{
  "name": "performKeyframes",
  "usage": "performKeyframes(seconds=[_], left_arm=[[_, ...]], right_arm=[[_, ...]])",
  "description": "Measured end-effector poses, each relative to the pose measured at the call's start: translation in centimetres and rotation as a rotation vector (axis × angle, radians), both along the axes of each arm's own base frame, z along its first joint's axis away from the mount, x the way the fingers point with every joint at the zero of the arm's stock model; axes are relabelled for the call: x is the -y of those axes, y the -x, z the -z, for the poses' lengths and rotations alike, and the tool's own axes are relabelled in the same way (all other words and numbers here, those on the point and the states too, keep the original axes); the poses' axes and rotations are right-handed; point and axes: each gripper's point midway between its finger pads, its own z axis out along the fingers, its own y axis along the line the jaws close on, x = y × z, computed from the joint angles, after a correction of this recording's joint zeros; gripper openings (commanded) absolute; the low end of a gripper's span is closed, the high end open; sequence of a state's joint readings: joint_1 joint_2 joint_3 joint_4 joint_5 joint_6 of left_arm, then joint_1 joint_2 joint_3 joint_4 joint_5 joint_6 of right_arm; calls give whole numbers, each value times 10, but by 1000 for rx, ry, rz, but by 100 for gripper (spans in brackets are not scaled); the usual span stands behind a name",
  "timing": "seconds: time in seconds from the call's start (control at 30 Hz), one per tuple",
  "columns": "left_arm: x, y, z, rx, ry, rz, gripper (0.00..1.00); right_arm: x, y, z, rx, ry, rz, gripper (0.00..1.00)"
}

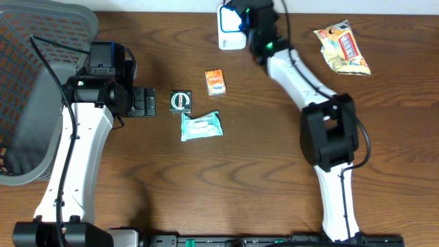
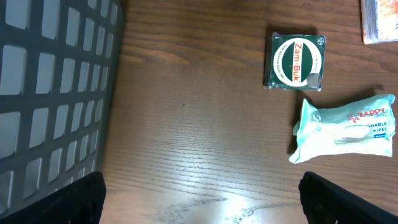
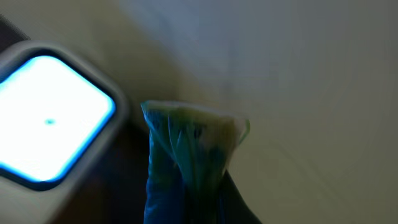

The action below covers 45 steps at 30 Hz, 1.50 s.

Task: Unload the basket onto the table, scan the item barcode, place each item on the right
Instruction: 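Carry the green pack to the back right corner and release it, then move the right gripper over the orange tissue pack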

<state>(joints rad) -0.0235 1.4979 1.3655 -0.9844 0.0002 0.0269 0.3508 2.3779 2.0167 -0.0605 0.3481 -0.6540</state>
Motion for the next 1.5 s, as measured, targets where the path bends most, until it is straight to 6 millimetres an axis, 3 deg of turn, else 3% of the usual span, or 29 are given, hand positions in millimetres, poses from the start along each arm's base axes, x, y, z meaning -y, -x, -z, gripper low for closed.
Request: performKeyframes(seconds=[0.07, 0.17, 0.37, 0.4, 0.43, 0.47, 0.5, 0.6, 0.73, 0.97, 1.13, 1.27, 1.37, 1.5], left_arm=[[0, 0, 0, 0, 0, 0, 98], [0, 0, 0, 0, 0, 0, 98], [0, 0, 0, 0, 0, 0, 98], [0, 0, 0, 0, 0, 0, 98], [0, 0, 0, 0, 0, 0, 98], [0, 0, 0, 0, 0, 0, 98], [0, 0, 0, 0, 0, 0, 98], [0, 0, 0, 0, 0, 0, 98], [0, 0, 0, 0, 0, 0, 98], [0, 0, 0, 0, 0, 0, 98], [0, 0, 0, 0, 0, 0, 98], [0, 0, 0, 0, 0, 0, 98], [0, 0, 0, 0, 0, 0, 98], [0, 0, 0, 0, 0, 0, 98]], right_arm=[[25, -4, -7, -22, -5, 58, 1], [79, -6, -9, -72, -13, 179, 1], [199, 22, 29, -283, -11, 421, 2], [214, 27, 33, -304, -18, 453, 18], [231, 33, 38, -326, -32, 490, 41], [245, 37, 41, -345, -44, 516, 70], [253, 42, 45, -365, -49, 529, 82], [274, 53, 53, -412, -74, 566, 99], [282, 58, 57, -424, -124, 601, 99], [252, 55, 58, -430, -211, 566, 99], [197, 52, 23, -392, -283, 451, 99], [114, 65, -34, -374, -391, 221, 99], [42, 90, -65, -416, -483, 14, 99], [-48, 145, -62, -616, -573, -236, 99]])
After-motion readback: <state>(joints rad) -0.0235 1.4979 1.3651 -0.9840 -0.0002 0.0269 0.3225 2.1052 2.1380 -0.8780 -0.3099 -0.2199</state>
